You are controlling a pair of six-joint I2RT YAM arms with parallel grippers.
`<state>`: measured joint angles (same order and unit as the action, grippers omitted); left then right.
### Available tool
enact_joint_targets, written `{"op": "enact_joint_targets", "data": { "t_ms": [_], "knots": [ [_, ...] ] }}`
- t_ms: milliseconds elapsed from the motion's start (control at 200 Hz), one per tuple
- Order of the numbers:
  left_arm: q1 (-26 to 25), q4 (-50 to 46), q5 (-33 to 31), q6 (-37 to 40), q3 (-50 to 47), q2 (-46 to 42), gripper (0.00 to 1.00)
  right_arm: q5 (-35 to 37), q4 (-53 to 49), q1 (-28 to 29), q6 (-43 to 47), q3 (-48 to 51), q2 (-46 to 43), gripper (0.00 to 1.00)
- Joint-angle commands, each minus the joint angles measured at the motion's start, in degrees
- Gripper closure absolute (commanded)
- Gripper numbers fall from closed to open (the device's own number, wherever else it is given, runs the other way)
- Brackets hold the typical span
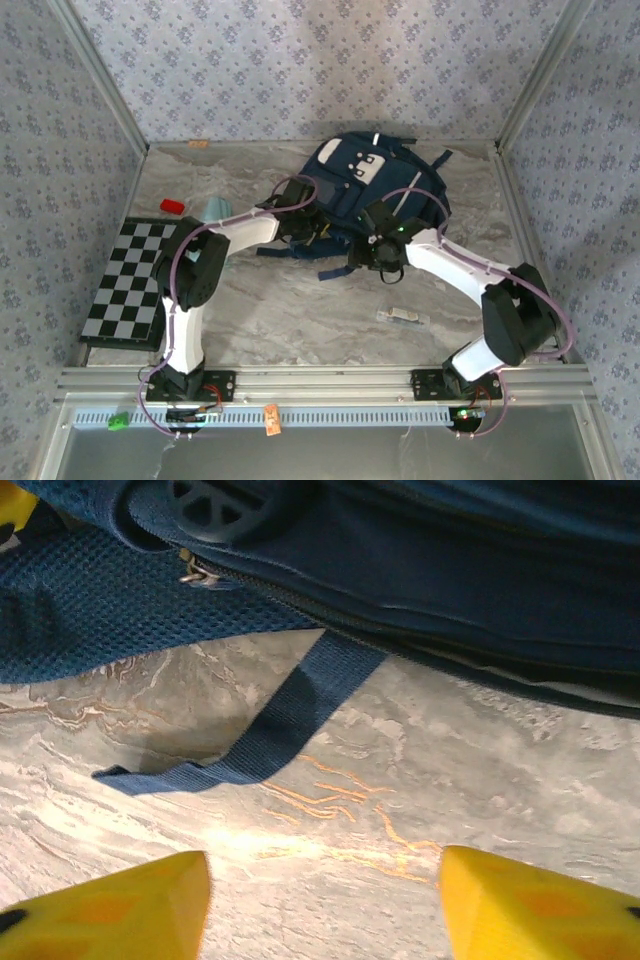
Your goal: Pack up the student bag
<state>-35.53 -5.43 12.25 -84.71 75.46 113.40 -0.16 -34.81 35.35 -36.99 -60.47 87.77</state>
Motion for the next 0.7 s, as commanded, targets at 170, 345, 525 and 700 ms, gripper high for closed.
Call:
{"op": "enact_joint_targets", "data": {
  "t_ms": [170, 345, 525, 700],
  "knots": [
    [-2.41, 7.7, 4.25, -5.01, -1.38, -6.18, 1.0, 10.01, 8.17, 2.45, -7.37, -3.43, 4.98, 0.53],
    [-3.12, 7.96, 4.53, -5.38, -1.65, -7.47, 1.0, 14.11, 7.9, 2.3, -10.99, -4.87, 8.18, 0.56],
    [-3.83, 6.02, 3.75, -4.29, -1.2, -8.9, 1.0, 16.72, 8.83, 2.53, -14.05, -6.61, 10.75, 0.62],
    [-4.41, 5.82, 2.85, -4.09, -2.13, -10.08, 1.0, 19.88, 7.63, 2.25, -12.57, -10.5, 13.69, 0.65]
  ]
}}
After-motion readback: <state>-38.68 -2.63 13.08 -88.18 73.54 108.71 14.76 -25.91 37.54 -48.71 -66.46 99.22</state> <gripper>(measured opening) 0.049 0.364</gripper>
